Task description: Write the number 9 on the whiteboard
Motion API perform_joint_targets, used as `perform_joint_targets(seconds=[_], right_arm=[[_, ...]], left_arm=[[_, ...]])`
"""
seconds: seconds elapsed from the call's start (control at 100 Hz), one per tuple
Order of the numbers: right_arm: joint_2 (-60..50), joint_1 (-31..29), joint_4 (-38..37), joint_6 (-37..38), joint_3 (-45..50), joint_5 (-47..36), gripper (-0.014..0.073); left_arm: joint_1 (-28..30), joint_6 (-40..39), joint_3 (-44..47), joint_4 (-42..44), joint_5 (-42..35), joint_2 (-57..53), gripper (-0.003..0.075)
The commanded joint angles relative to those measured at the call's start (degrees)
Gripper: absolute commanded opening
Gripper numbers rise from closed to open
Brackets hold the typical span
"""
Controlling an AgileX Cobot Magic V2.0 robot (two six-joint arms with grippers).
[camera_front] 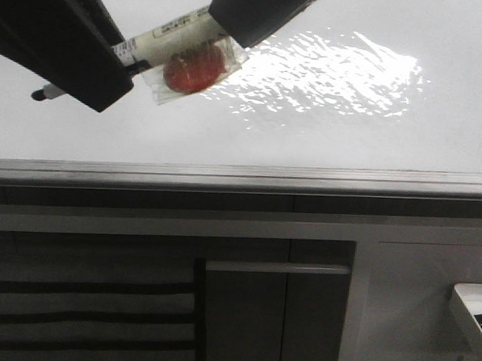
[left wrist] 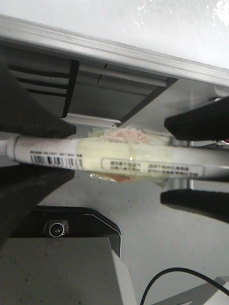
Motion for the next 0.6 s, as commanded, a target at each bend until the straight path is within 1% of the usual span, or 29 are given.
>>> perform_joint_targets(seconds=[0.0, 0.2, 0.32, 0.37, 0.44, 0.54, 0.59], right_arm=[[-1.3, 0.3, 2.2, -1.3, -1.7, -0.5, 0.0195], [-1.3, 0.3, 2.2, -1.8, -1.7, -0.5, 0.0052], [-1.3, 0.3, 2.1, -1.8, -1.7, -0.5, -0.0004], [-1.3, 0.3, 2.1, -1.8, -1.7, -0.5, -0.0025], [-1.3, 0.3, 2.1, -1.8, -1.7, -0.5, -0.0048], [-1.5, 0.3, 0.7, -1.8, -1.8, -0.8, -0.0045], [-2.1, 0.3, -1.1, -0.5, -1.8, -1.6, -0.0045]], left_arm=[[-0.5, -0.2, -2.0, -2.6, -2.0, -1.5, -0.0020], [-0.5, -0.2, -2.0, -2.6, -2.1, -1.5, -0.0020], [-0.5, -0.2, -2.0, -2.6, -2.2, -1.5, -0.0018], [-0.5, -0.2, -2.0, -2.6, -2.4, -1.5, -0.0001], [-0.5, -0.2, -2.1, -2.6, -2.6, -1.5, 0.0078], [-0.5, -0.2, -2.8, -2.6, -3.6, -1.5, 0.0267], [-0.2, -1.2, -3.5, -2.1, -3.5, -1.6, 0.0343]])
